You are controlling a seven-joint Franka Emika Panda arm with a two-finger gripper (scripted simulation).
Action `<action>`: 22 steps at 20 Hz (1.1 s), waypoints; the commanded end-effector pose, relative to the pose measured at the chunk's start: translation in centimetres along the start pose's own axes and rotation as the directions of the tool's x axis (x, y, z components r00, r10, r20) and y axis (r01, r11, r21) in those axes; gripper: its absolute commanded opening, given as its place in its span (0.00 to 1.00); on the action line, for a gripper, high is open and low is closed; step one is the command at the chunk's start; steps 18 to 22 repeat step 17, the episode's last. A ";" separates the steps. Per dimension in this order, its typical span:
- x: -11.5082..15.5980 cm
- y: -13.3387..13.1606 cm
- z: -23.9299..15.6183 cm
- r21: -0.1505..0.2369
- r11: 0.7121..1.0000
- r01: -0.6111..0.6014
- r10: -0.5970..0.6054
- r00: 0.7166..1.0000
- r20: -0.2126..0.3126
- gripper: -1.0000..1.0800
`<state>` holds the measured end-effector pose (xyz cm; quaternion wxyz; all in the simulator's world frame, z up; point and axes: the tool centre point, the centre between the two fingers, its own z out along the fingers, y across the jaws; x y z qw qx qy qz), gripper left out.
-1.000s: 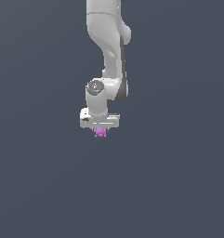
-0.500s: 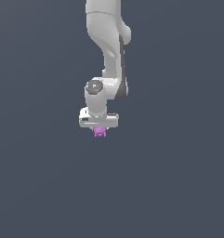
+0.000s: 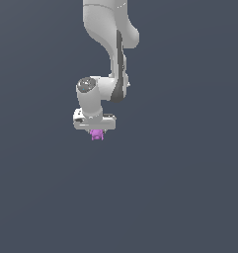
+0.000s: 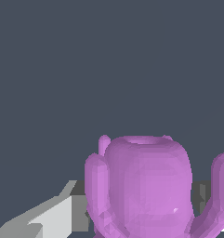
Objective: Pick up the object and move it to a goal position.
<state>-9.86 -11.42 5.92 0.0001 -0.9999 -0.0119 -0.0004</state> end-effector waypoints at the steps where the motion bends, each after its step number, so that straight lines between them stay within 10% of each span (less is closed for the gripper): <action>1: -1.1 2.1 -0.7 0.000 1.000 -0.001 0.001 1.000 0.000 0.00; 10: -3.5 7.6 -2.6 0.000 1.000 -0.001 0.001 1.000 0.000 0.00; 22: -3.7 8.5 -2.8 0.000 1.000 -0.001 0.001 1.000 0.001 0.00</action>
